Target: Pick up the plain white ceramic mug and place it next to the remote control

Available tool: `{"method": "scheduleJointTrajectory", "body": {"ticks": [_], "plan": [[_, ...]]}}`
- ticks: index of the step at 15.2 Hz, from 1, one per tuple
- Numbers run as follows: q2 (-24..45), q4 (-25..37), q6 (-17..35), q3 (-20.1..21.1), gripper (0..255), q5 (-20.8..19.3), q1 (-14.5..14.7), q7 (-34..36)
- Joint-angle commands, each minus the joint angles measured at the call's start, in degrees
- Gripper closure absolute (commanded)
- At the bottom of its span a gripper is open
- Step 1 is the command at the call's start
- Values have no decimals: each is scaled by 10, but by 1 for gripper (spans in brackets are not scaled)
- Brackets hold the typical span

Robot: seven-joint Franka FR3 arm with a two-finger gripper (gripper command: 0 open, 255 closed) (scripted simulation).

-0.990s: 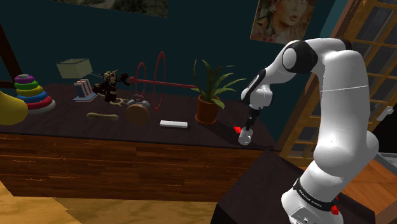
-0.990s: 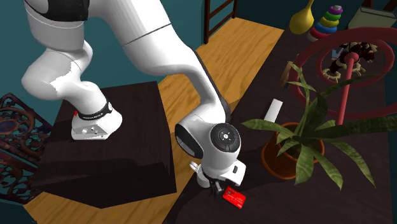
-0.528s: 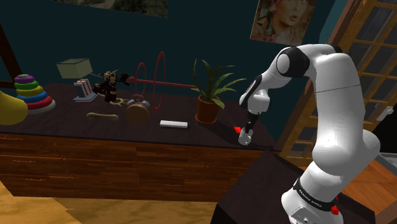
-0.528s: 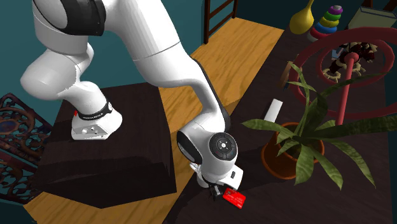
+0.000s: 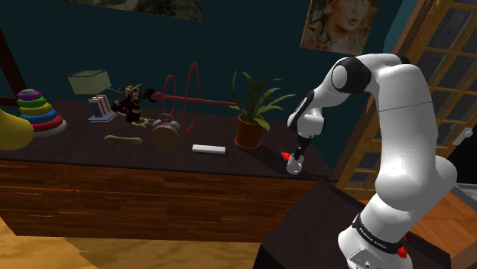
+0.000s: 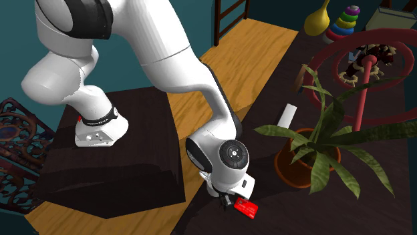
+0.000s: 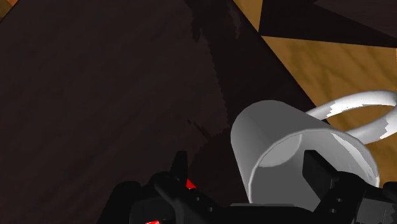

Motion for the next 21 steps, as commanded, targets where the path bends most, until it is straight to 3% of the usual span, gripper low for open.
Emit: {"method": "scheduleJointTrajectory", "body": {"ticks": [1, 10, 21], "plan": [[0, 0, 0, 0, 255, 0, 0, 0], [0, 0, 0, 0, 255, 0, 0, 0], [-77, -20, -55, -41, 255, -42, 31, 28]]}}
